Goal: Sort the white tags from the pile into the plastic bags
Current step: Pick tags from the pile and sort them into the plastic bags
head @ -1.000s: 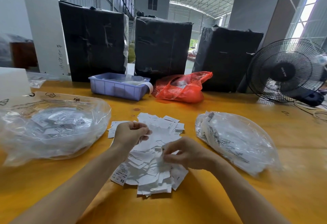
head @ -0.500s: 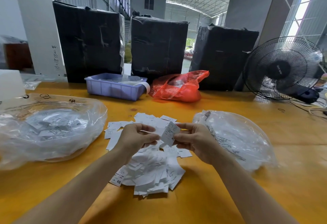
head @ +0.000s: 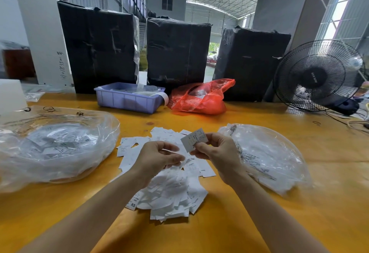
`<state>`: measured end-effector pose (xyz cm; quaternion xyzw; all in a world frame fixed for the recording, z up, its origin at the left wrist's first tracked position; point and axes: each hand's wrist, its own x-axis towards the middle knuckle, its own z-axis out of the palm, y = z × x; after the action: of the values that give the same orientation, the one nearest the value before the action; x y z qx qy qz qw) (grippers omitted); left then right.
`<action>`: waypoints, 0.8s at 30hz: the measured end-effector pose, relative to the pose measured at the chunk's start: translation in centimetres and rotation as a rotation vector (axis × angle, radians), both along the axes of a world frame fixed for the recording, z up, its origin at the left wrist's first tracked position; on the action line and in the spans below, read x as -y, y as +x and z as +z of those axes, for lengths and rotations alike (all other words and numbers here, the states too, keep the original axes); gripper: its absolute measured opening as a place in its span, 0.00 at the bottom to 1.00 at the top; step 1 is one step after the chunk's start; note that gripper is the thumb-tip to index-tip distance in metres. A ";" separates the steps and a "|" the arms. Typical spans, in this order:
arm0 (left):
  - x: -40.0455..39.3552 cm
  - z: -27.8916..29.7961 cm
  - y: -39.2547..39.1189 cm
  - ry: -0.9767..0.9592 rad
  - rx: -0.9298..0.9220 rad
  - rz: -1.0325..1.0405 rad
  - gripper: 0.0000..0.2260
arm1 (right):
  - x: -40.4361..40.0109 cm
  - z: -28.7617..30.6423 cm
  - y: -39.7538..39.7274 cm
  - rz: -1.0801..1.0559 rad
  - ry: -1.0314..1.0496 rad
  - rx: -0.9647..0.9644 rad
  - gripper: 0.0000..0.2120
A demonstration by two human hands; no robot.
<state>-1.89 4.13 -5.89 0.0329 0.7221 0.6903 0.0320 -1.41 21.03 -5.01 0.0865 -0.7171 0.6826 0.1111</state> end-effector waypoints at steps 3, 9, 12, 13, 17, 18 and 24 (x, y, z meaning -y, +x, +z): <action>-0.1 0.1 0.0 0.023 0.011 -0.004 0.12 | 0.1 -0.2 0.0 -0.016 0.048 -0.021 0.08; -0.2 0.1 0.1 0.016 0.011 -0.009 0.11 | 0.1 -0.3 0.0 -0.024 0.090 -0.027 0.07; -0.2 0.2 0.1 0.032 0.013 -0.006 0.11 | 0.1 -0.4 0.0 0.003 0.112 -0.008 0.07; -0.2 0.2 0.1 0.042 0.016 -0.011 0.11 | 0.2 -0.4 0.0 0.017 0.116 0.005 0.07; -0.1 0.1 0.0 0.102 0.048 -0.046 0.08 | 0.3 -0.4 0.0 0.068 0.162 0.085 0.07; 0.0 0.0 -0.1 0.120 0.056 -0.051 0.07 | 0.2 -0.4 0.0 0.076 0.191 0.108 0.06; 0.0 -0.2 -0.3 0.040 0.044 -0.052 0.03 | -0.2 -0.2 0.1 0.182 0.390 0.196 0.08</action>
<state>-2.24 4.09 -6.13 0.0374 0.7062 0.7040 0.0651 -1.33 21.20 -5.22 0.1038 -0.8319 0.5436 -0.0399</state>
